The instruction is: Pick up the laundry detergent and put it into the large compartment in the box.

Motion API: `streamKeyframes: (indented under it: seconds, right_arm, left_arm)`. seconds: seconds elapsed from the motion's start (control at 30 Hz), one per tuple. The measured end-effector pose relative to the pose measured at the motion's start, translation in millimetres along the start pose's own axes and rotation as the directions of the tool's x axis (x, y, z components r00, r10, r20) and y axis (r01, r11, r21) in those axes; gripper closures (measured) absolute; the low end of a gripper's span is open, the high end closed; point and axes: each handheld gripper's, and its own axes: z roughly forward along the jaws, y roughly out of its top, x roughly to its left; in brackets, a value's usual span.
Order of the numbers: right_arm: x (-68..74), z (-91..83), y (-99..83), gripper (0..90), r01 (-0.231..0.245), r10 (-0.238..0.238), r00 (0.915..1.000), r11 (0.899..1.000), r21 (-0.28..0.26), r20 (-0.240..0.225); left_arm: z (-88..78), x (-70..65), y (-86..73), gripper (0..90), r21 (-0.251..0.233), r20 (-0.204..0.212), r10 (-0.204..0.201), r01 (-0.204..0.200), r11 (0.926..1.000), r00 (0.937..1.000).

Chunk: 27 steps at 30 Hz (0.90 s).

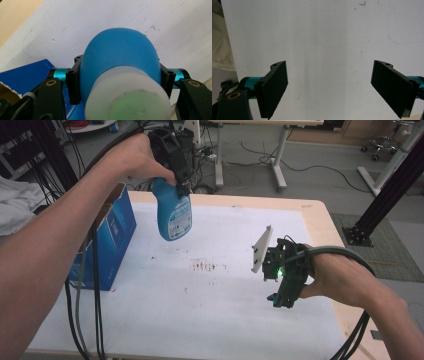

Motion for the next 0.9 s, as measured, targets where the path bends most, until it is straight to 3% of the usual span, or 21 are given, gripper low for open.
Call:
streamKeyframes:
  seconds: [0.27, 0.47, 0.67, 0.9]
  right_arm:
    - [0.5, -2.3, -2.1, 13.2, -0.007, 0.007, 0.9999, 1.0, -0.003, 0.009]
    - [1.1, -3.9, -3.4, 13.2, -0.011, 0.011, 0.9999, 1.0, -0.008, 0.012]
    - [1.5, -3.7, -2.1, 13.2, -0.005, 0.006, 0.9999, 1.0, -0.007, 0.015]
    - [1.7, -3.1, -1.0, 13.2, -0.006, 0.006, 0.9999, 1.0, -0.005, 0.013]
  left_arm:
    - [-33.8, -1.3, -2.1, 38.3, -0.008, 0.009, 0.012, -0.012, 0.9999, 0.9999]
    - [-58.7, 4.0, -9.6, 38.3, -0.031, 0.013, -0.006, 0.006, 0.9995, 0.9999]
    - [-71.6, 16.3, -25.5, 38.4, -0.054, 0.021, -0.039, 0.04, 0.9978, 0.999]
    - [-80.1, 35.8, -49.2, 38.3, -0.054, -0.007, -0.076, 0.075, 0.9957, 0.9971]
